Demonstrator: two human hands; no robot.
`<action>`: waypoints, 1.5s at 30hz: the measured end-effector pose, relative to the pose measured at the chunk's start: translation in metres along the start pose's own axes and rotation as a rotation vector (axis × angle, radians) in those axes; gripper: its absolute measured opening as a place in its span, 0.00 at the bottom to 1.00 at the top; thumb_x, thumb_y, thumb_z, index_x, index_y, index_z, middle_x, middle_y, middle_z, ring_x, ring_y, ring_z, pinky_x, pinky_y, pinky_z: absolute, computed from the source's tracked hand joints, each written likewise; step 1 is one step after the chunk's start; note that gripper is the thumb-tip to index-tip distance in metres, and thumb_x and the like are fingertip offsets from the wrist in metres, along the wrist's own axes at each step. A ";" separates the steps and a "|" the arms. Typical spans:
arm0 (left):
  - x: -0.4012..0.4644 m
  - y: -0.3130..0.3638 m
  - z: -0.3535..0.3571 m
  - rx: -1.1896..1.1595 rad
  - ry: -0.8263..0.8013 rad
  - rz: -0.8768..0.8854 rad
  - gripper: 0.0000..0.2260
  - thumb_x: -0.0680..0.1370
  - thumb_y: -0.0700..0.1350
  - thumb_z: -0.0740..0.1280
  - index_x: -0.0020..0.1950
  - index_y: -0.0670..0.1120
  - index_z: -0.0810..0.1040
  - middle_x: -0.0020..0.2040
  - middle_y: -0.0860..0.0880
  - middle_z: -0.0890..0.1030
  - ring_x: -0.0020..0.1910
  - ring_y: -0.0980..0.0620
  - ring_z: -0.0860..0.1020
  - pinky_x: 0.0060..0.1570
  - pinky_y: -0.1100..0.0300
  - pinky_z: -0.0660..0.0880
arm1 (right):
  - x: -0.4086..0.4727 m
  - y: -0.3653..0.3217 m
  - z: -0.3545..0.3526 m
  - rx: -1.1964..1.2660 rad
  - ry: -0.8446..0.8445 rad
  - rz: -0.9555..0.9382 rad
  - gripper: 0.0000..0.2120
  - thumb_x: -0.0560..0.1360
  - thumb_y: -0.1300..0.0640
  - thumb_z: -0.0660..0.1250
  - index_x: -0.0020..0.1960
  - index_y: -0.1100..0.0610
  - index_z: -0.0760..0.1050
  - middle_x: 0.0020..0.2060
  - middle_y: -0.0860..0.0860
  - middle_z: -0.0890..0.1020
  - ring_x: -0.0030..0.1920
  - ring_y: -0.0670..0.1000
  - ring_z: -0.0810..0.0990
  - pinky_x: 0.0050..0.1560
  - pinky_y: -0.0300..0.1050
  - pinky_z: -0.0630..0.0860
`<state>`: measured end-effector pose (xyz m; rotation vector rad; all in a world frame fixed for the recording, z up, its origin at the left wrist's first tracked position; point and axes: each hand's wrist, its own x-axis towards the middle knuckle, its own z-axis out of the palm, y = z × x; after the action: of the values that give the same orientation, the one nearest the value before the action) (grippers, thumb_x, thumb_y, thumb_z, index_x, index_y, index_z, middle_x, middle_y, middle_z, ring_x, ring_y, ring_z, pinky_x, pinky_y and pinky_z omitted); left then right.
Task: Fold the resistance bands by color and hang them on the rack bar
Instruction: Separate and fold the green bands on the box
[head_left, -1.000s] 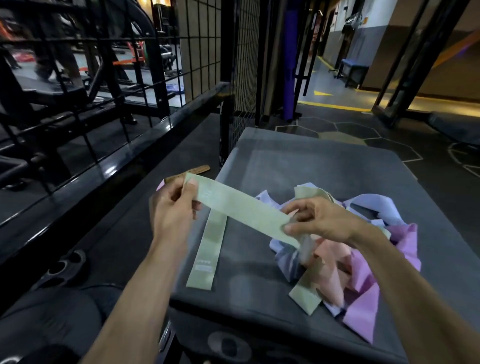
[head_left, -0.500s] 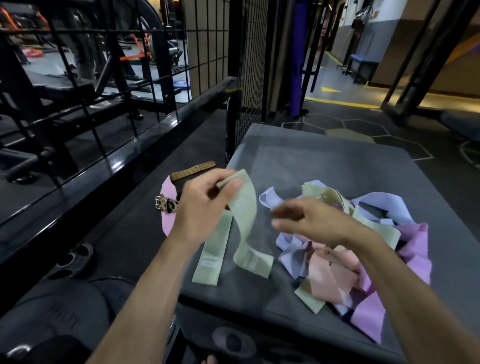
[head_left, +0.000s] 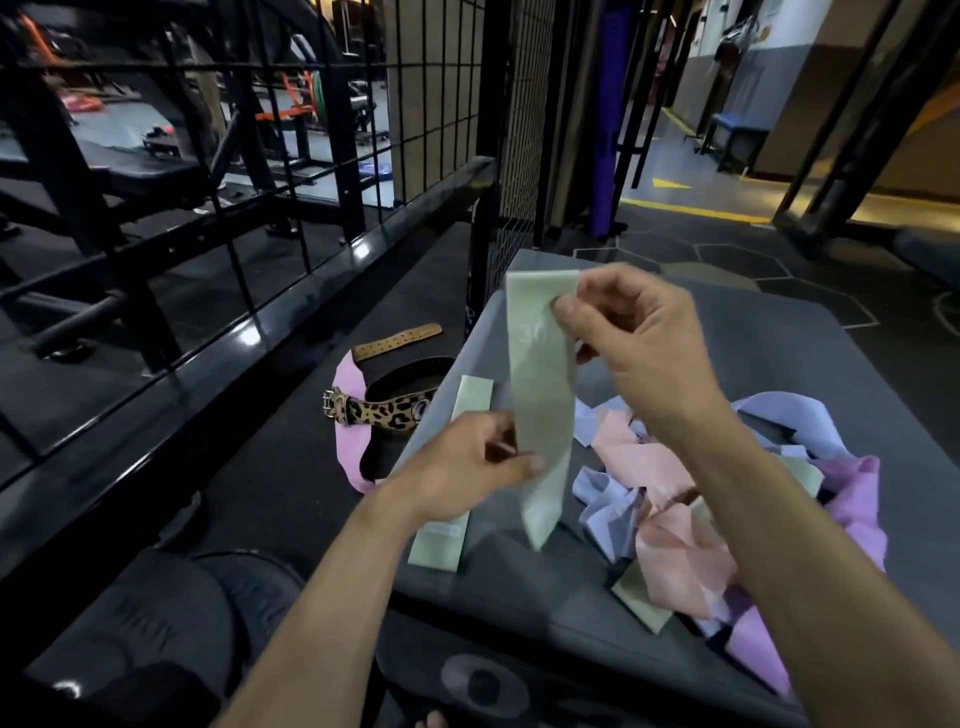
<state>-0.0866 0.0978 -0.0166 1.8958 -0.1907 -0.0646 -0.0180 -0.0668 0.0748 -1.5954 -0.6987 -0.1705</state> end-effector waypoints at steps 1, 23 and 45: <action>0.001 -0.002 0.001 0.036 -0.019 -0.025 0.11 0.81 0.40 0.69 0.63 0.45 0.81 0.58 0.50 0.85 0.59 0.50 0.82 0.65 0.50 0.75 | 0.006 -0.001 0.000 0.015 0.034 0.011 0.06 0.76 0.65 0.71 0.45 0.55 0.79 0.36 0.47 0.84 0.36 0.46 0.80 0.35 0.41 0.79; 0.019 -0.057 -0.040 0.330 0.027 -0.874 0.11 0.78 0.42 0.73 0.41 0.37 0.78 0.39 0.43 0.80 0.29 0.45 0.80 0.29 0.56 0.78 | 0.066 0.193 0.069 0.088 0.010 0.796 0.02 0.79 0.63 0.68 0.49 0.57 0.78 0.42 0.54 0.85 0.38 0.51 0.83 0.39 0.43 0.81; 0.013 -0.059 -0.043 0.416 -0.173 -0.918 0.12 0.81 0.46 0.68 0.58 0.39 0.77 0.46 0.39 0.85 0.44 0.42 0.86 0.49 0.42 0.83 | 0.075 0.227 0.085 -0.390 0.026 0.751 0.07 0.71 0.61 0.75 0.40 0.54 0.77 0.36 0.53 0.82 0.28 0.50 0.80 0.40 0.52 0.85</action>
<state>-0.0614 0.1547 -0.0570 2.2439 0.6074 -0.8633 0.1362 0.0405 -0.0952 -2.1199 -0.0047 0.2398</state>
